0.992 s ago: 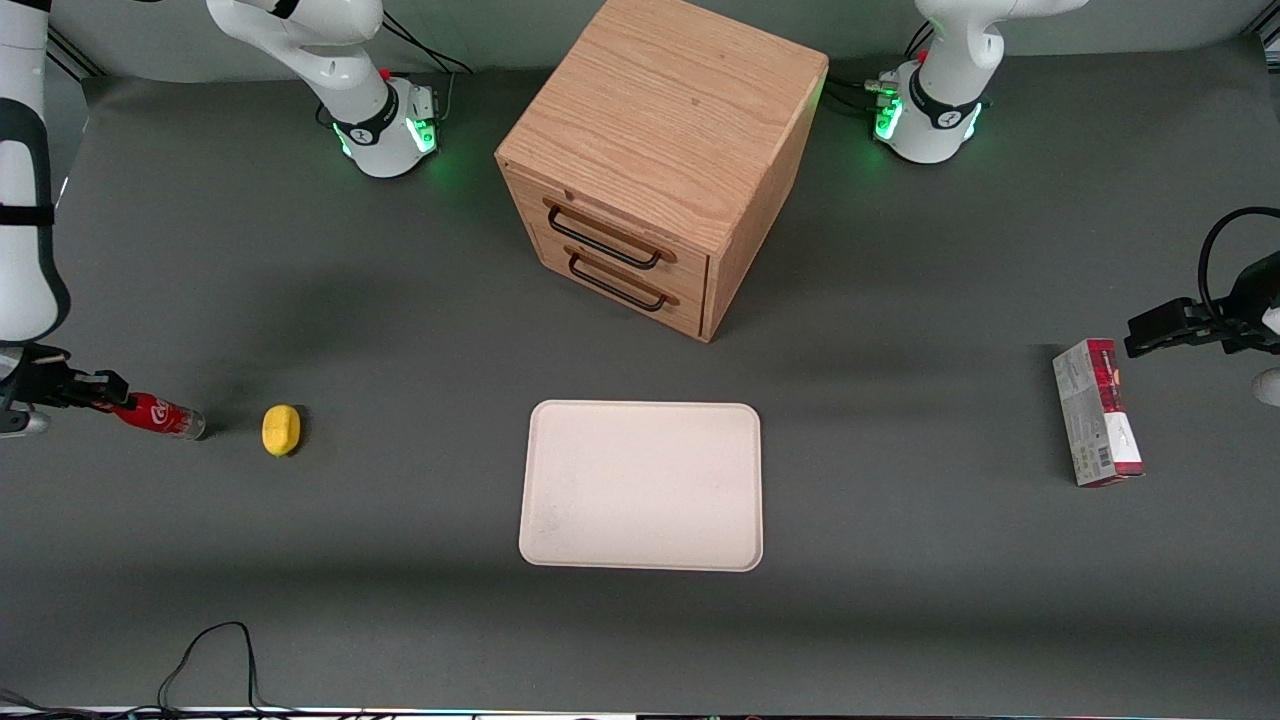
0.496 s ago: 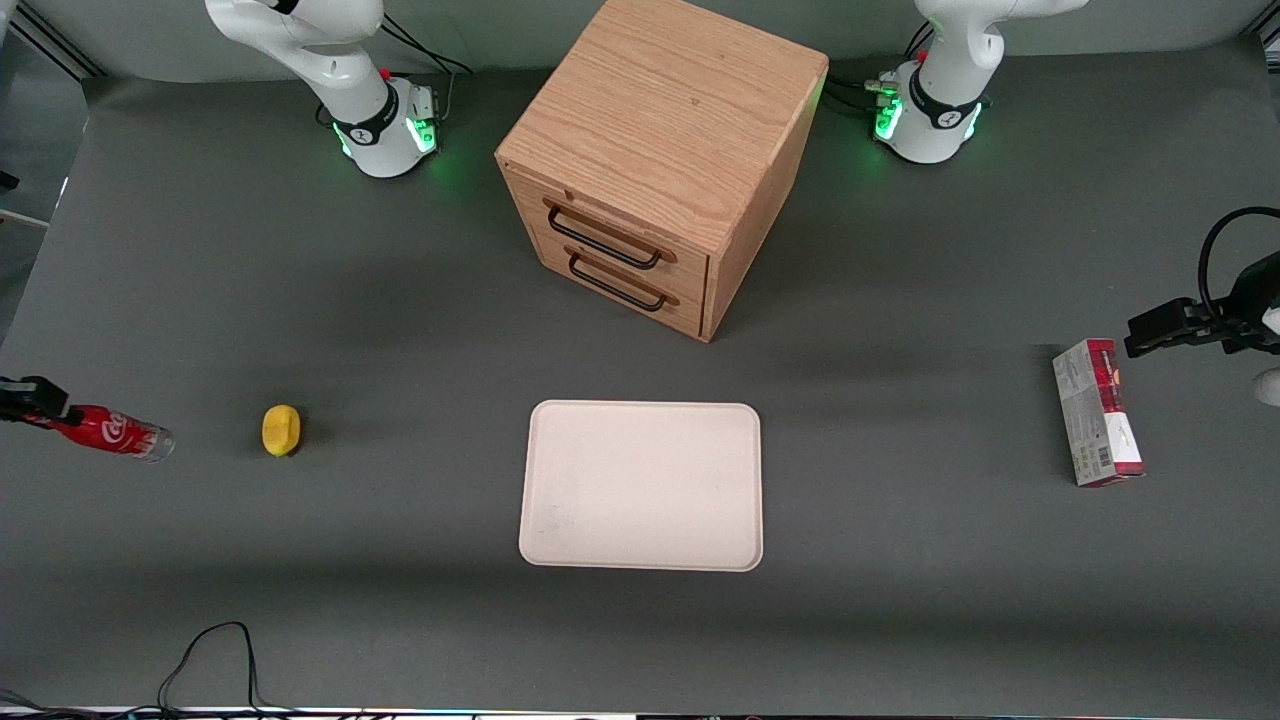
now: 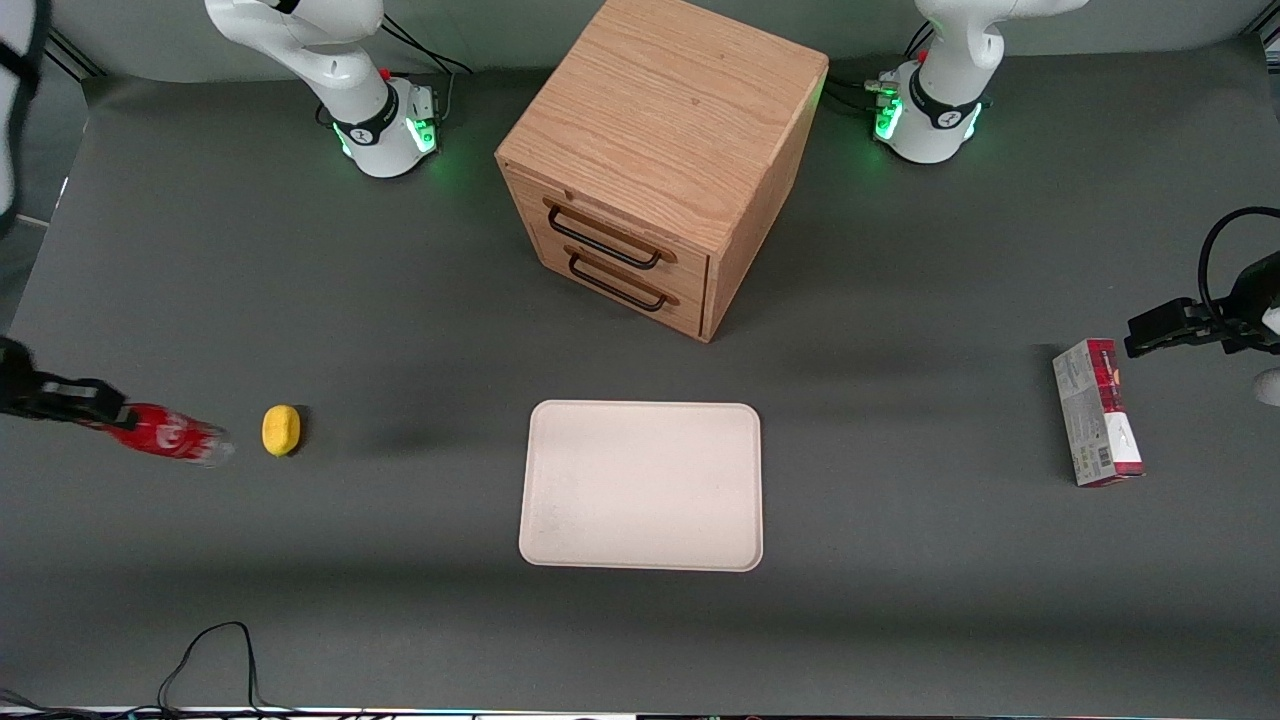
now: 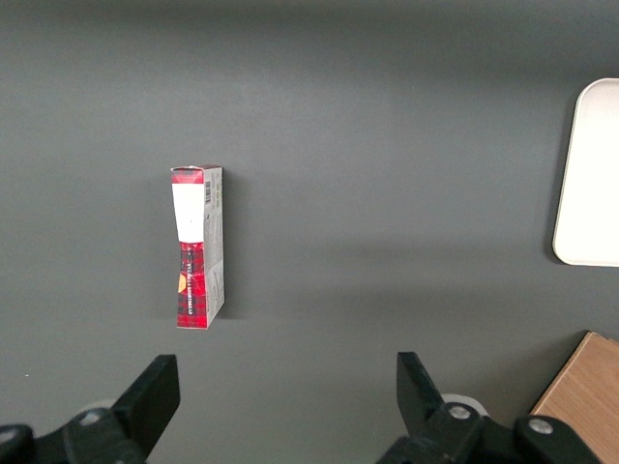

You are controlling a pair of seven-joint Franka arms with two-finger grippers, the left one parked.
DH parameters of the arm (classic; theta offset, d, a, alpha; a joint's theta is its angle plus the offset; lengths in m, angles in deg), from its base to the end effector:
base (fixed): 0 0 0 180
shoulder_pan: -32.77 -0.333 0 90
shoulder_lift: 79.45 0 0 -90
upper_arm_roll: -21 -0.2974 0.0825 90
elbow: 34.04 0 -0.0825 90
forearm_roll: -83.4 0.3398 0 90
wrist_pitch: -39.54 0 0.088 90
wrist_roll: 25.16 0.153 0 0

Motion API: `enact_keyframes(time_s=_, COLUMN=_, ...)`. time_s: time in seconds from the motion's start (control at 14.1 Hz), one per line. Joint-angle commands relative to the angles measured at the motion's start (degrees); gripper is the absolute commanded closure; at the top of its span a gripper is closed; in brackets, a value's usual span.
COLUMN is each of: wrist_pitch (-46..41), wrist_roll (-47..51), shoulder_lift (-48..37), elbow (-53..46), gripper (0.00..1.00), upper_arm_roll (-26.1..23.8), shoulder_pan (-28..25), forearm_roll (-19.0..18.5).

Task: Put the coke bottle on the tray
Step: 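Lift the red bottle and carry it toward the white tray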

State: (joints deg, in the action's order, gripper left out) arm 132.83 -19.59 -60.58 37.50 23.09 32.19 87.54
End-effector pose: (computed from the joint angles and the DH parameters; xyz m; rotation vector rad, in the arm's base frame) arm 0.6103 -0.0020 0.5198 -3.0726 0.1902 -0.0743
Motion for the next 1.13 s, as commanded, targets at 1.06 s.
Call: enact_keyframes(time_s=1.06, wrist_pitch=14.9, wrist_roll=36.8, shoulder_lift=26.4, elbow=-13.8, gripper=1.00, upper_arm_roll=-21.1, shoulder_pan=-12.9, forearm_roll=-17.2)
